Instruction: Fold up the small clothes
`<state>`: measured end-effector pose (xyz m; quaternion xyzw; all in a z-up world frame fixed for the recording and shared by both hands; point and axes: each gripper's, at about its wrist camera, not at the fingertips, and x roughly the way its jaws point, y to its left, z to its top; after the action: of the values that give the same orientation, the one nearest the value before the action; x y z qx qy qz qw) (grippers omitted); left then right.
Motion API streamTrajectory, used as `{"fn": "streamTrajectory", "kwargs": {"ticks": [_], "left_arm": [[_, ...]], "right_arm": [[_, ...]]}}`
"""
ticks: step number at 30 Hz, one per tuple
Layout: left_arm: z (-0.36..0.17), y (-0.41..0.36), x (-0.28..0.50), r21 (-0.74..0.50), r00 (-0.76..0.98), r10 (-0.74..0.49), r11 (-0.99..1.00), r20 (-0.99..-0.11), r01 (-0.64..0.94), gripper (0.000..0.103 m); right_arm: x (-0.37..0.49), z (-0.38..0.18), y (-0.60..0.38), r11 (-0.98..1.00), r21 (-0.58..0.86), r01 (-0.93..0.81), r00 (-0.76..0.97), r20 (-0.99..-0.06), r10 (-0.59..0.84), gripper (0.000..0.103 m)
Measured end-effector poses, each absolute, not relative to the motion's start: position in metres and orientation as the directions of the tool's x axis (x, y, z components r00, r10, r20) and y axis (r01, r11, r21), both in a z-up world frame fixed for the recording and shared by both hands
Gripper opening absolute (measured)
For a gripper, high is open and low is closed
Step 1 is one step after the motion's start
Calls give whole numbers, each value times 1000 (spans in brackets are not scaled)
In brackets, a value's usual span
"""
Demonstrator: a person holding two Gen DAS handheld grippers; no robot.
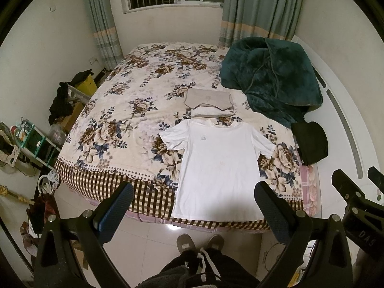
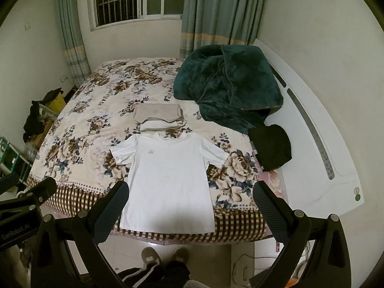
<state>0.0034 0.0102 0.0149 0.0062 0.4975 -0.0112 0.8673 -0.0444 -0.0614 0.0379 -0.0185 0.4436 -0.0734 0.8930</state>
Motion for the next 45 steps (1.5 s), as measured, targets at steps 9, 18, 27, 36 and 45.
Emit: {"fn": "streamTrajectory", "kwargs": {"ticks": [9, 18, 27, 36, 45], "left_arm": [[19, 6, 7, -6, 505, -18, 1000, -863, 25, 103], [17, 7, 5, -8, 508, -18, 1000, -861, 23, 103], [21, 5, 12, -12, 504, -21, 1000, -864, 21, 103], [17, 0, 25, 4, 525, -7, 1000, -851, 20, 103], [-72, 0, 120, 74, 542, 67, 997, -838, -9, 103]], "right_arm": [[-44, 37, -61, 989, -95, 112, 599, -788, -143, 103], [-45, 37, -58, 989, -96, 113, 601, -786, -145, 103], [-44, 38, -56, 989, -95, 112, 601, -787, -144, 103], [-40, 36, -54, 988, -94, 119, 598, -788, -147, 103], [34, -38, -105, 954, -57, 293, 520, -829, -209, 103]]}}
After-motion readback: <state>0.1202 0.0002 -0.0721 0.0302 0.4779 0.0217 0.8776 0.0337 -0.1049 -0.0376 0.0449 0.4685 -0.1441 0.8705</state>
